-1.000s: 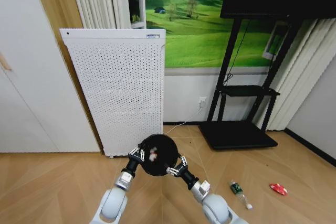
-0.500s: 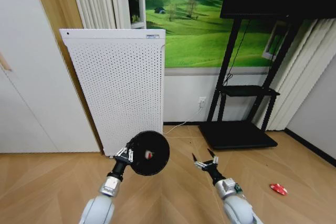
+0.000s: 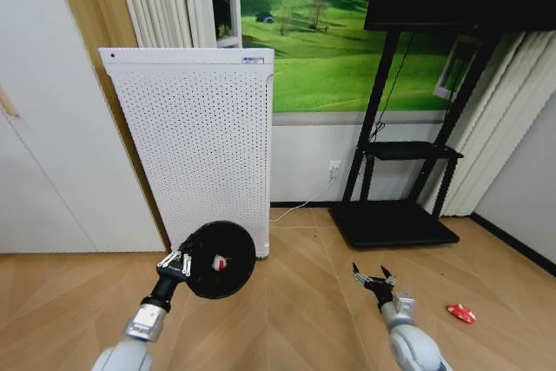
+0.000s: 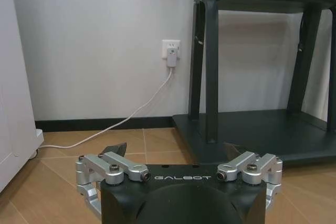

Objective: Pick up the trash bin and place the garbage on the floor into it.

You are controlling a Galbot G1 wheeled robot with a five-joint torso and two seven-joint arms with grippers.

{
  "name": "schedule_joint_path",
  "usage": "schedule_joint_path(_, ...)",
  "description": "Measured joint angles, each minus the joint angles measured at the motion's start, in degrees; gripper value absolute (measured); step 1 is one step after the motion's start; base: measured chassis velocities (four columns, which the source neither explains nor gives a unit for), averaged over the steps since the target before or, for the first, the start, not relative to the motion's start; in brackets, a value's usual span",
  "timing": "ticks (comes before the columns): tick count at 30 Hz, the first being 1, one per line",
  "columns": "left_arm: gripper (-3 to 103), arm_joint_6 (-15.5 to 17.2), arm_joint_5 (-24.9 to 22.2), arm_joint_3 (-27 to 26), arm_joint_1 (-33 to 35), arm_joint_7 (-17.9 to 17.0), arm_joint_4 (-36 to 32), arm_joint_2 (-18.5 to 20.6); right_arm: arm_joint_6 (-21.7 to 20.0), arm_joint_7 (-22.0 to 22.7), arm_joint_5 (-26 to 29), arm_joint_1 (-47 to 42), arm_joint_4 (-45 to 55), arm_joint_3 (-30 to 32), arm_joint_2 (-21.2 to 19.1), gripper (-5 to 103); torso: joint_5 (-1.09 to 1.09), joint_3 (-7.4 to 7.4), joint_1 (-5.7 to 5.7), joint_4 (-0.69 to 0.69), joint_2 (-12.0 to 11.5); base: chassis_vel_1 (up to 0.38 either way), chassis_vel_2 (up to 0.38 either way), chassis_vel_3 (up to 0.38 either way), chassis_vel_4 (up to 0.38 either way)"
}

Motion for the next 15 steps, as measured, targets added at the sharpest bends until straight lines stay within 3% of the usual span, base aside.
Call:
schedule_joint_path(7, 6, -0.63, -1.54, -3.36, 1.4, -0.07, -0.23, -1.21, 1.87, -2.83, -1.55, 0.04, -2.46, 0.15, -0.18, 100, 0.0, 0.0, 0.0, -0.01, 0.0, 0.0, 0.0, 0.0, 0.0)
schedule_joint_path(15, 6, -0.7, -1.47, -2.84, 0.73, -0.12, -0.17, -1.13, 2.16, -3.01, -1.49, 2.13, -5.31, -1.6, -0.73, 100, 0.0, 0.01, 0.01, 0.01, 0.0, -0.05, -0.031, 0.059, 0.055)
